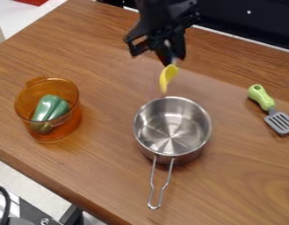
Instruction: Put spactula in the silver pot
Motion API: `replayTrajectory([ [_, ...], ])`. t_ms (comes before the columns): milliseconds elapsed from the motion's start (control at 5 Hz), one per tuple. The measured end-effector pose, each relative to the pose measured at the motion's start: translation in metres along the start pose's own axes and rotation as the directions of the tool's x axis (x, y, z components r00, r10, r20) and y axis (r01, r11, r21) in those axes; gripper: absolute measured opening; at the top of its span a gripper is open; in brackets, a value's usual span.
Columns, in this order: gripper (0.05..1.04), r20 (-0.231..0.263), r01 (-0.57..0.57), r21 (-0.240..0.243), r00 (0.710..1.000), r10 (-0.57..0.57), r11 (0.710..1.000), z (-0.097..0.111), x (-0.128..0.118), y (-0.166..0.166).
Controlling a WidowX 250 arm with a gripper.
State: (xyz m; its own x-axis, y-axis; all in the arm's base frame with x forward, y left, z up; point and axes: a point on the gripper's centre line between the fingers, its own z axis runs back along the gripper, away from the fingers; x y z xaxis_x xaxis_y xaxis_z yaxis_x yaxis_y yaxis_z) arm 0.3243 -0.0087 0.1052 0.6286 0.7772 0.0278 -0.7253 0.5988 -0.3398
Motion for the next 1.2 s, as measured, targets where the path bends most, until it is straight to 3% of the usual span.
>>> replayTrajectory([
  [400, 0.204, 0.020, 0.076, -0.030, 0.997, -0.076, 0.997, 0.005, -0.024, 0.011],
  [600, 0.204, 0.018, 0.108, -0.017, 0.994, -0.107, 0.994, -0.005, -0.033, 0.017],
  [800, 0.204, 0.048, 0.137, -0.013, 0.990, -0.136, 0.991, -0.010, -0.043, 0.022],
  [1200, 0.241, 0.081, 0.115, -0.022, 0.990, -0.113, 0.993, -0.013, -0.042, 0.021],
])
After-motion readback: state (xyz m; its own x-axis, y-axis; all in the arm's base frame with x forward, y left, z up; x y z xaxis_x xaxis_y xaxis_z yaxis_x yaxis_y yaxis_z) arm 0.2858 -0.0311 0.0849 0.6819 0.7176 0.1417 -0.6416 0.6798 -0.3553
